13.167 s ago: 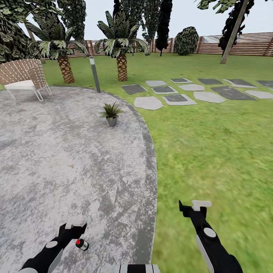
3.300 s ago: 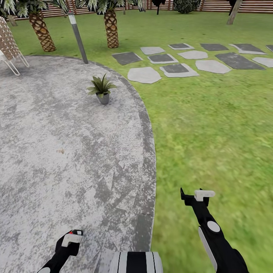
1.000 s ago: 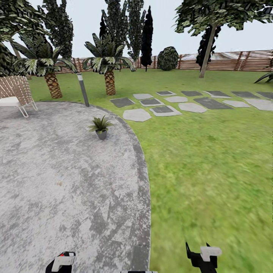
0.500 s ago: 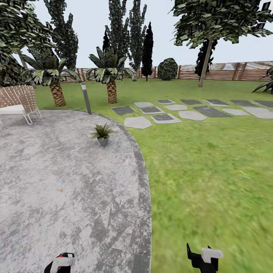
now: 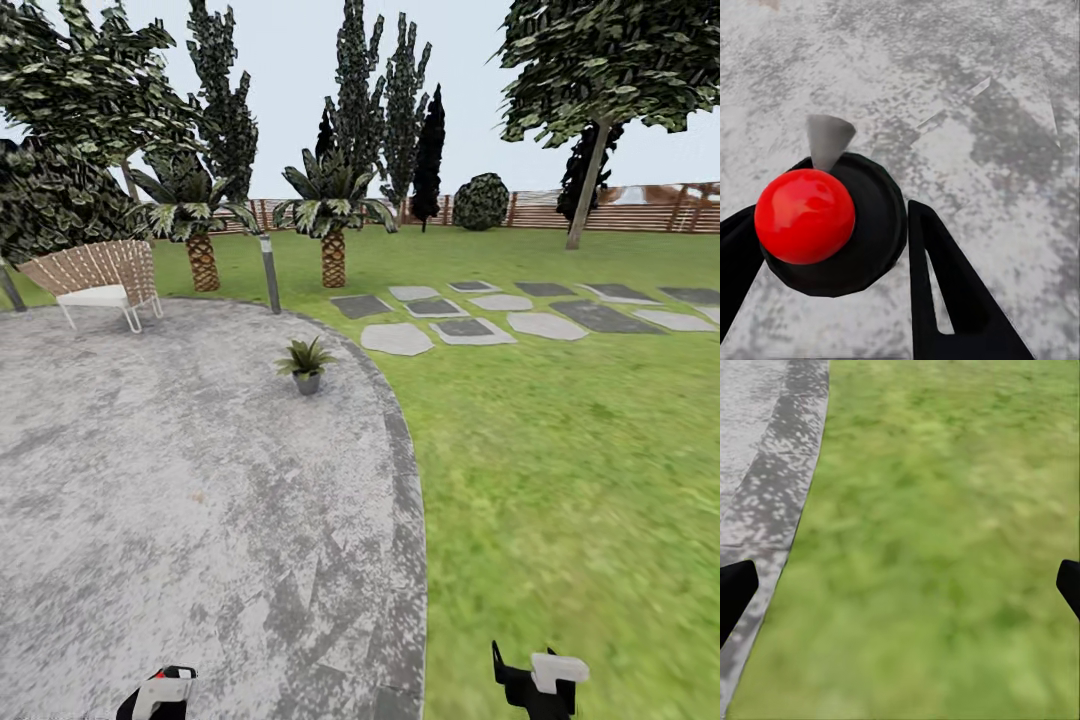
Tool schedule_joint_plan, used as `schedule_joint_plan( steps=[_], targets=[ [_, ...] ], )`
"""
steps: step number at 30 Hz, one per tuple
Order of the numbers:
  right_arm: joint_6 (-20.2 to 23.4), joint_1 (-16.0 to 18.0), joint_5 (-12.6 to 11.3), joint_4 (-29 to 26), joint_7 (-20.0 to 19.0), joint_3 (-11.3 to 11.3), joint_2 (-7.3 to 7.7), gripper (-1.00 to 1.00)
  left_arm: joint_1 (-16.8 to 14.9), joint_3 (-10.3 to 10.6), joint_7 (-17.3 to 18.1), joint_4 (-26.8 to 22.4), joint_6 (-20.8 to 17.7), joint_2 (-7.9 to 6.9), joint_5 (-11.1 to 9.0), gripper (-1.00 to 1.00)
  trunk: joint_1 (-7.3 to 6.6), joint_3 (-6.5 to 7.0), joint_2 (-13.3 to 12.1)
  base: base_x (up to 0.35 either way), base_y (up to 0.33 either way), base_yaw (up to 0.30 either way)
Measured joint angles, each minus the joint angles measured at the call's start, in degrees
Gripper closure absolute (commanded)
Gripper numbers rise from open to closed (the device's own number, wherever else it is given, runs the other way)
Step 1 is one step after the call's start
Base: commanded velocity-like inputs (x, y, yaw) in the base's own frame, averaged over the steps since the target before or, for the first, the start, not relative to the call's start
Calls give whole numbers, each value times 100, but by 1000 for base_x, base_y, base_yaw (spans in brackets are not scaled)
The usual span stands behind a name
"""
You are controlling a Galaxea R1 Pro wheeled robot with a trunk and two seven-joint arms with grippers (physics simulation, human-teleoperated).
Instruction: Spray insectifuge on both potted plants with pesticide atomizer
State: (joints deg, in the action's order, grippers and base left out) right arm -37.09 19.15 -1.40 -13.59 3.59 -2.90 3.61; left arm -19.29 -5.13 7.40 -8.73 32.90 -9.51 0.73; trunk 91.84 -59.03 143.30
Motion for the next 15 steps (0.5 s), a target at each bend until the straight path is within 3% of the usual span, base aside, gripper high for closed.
schedule_joint_plan(
  steps=[6, 15],
  targets=[
    [0, 0, 8, 3, -10, 8, 0, -100, 0, 0, 0, -3, 1, 0, 0, 100, -15, 94, -8, 0, 0, 194],
    [8, -1, 19, 2, -11, 17, 0, -100, -1, 2, 0, -3, 3, 2, 1, 100, -210, 190, -364, 0, 0, 162]
  ],
)
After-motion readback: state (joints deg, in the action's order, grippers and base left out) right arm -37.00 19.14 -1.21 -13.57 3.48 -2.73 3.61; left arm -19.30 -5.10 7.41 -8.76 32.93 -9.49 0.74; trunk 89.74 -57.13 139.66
